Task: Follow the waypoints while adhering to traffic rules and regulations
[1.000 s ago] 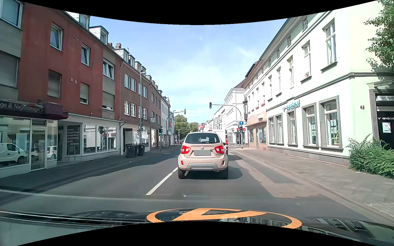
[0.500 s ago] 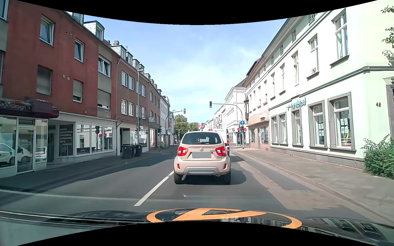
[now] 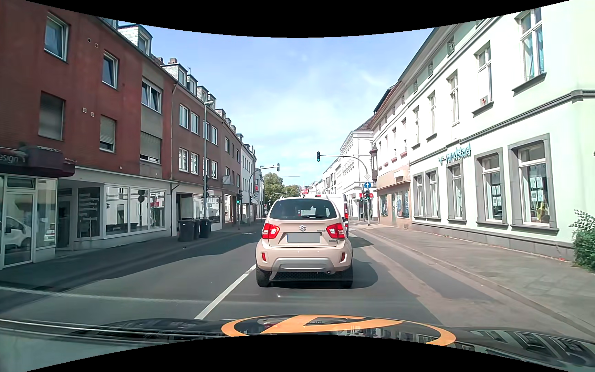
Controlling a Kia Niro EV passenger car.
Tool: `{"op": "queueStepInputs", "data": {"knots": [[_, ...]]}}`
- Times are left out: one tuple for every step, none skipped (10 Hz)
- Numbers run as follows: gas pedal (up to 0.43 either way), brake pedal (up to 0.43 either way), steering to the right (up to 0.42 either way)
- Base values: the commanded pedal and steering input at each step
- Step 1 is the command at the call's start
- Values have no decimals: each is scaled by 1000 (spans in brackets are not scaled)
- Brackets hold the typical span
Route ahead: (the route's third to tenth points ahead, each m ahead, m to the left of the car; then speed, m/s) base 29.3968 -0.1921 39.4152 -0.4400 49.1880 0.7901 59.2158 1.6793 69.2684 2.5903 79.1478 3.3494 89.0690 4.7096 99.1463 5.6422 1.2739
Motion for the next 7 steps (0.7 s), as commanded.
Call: {"op": "queueStepInputs", "data": {"knots": [[0, 165, -4], [0, 165, -4], [0, 171, -4], [0, 183, -4], [0, 183, -4], [0, 183, -4], [0, 183, -4]]}}
